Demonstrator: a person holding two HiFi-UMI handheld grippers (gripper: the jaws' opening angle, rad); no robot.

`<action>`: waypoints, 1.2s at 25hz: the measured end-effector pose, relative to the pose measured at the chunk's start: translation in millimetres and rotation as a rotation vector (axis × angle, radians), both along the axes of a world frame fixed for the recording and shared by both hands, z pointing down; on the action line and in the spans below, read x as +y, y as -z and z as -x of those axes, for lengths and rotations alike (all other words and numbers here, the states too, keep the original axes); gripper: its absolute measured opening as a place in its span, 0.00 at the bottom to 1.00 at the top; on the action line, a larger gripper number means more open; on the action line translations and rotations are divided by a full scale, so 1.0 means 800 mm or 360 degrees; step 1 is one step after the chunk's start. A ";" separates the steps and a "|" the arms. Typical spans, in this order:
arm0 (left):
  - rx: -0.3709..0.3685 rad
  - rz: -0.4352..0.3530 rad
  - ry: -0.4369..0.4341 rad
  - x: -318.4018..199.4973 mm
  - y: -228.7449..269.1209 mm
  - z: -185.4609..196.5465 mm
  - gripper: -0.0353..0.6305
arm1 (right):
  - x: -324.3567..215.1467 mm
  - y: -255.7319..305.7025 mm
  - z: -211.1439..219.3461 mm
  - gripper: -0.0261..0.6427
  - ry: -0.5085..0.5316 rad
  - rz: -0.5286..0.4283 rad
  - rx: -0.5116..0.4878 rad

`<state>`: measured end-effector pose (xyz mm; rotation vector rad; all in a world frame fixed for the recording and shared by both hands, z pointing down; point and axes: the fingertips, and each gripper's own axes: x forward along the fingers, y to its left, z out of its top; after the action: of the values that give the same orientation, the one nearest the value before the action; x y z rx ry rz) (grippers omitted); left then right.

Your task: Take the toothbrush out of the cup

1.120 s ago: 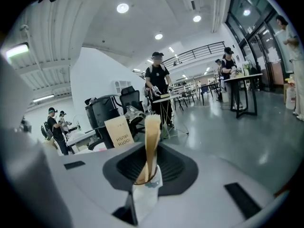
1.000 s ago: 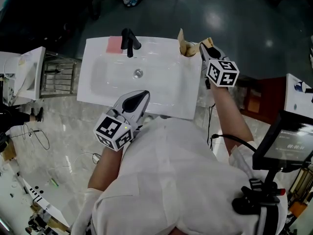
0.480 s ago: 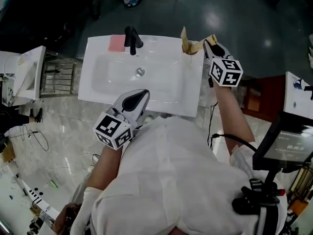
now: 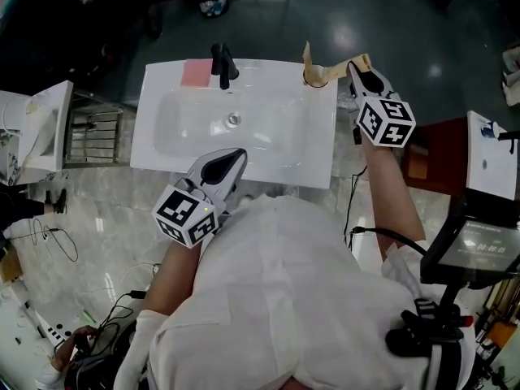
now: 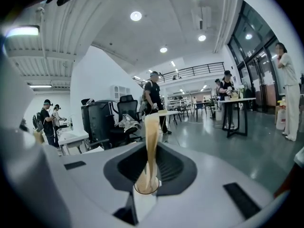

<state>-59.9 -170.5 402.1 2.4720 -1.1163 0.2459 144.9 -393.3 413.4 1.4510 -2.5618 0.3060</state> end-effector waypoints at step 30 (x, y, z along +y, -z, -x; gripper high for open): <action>0.0086 -0.0056 -0.0351 0.080 0.003 0.060 0.06 | 0.222 0.059 0.039 0.11 -0.0191 0.0018 0.0045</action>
<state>-108.2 -106.3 399.6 2.6175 -0.8326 0.2238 114.0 -215.6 365.9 1.5961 -2.4519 0.3142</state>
